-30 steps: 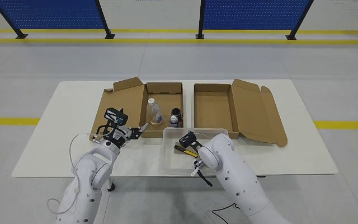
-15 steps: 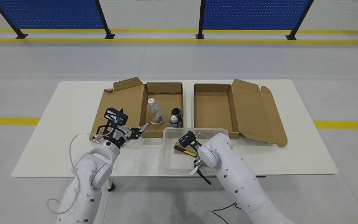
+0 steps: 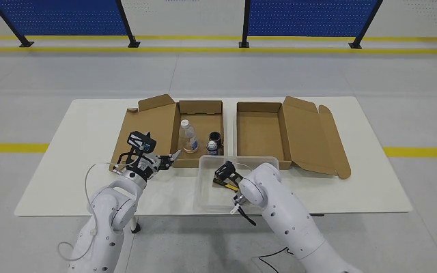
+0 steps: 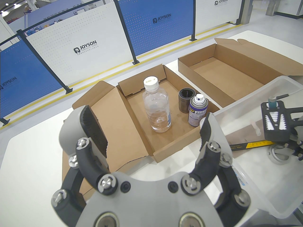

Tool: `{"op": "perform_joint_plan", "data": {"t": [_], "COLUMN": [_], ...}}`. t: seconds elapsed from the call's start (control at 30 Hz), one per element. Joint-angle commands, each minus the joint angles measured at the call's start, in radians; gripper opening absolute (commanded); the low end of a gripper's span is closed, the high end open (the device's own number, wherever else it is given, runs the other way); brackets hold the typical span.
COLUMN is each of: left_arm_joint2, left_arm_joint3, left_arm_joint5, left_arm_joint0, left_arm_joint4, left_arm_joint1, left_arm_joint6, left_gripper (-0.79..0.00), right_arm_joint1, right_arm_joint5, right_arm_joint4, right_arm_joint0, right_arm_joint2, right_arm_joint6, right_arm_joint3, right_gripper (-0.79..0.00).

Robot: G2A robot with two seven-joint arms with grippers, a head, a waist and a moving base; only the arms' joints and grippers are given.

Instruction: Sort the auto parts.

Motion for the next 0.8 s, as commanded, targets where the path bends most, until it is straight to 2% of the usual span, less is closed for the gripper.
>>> {"op": "perform_joint_plan", "data": {"t": [0.0,0.77], "left_arm_joint2": [0.000,0.000], "left_arm_joint3": [0.000,0.000], "left_arm_joint5": [0.000,0.000], "left_arm_joint0": [0.000,0.000], "left_arm_joint4": [0.000,0.000], "left_arm_joint1": [0.000,0.000], "left_arm_joint6": [0.000,0.000], "left_gripper": [0.000,0.000], "right_arm_joint1": [-0.001,-0.007], "right_arm_joint5": [-0.007,-0.012], "right_arm_joint4": [0.009,0.037], "right_arm_joint0": [0.003,0.034], "right_arm_joint2": [-0.005,-0.046], "right_arm_joint6": [-0.009,-0.033], "right_arm_joint3": [0.005,0.039], "right_gripper": [-0.576,-0.570]}}
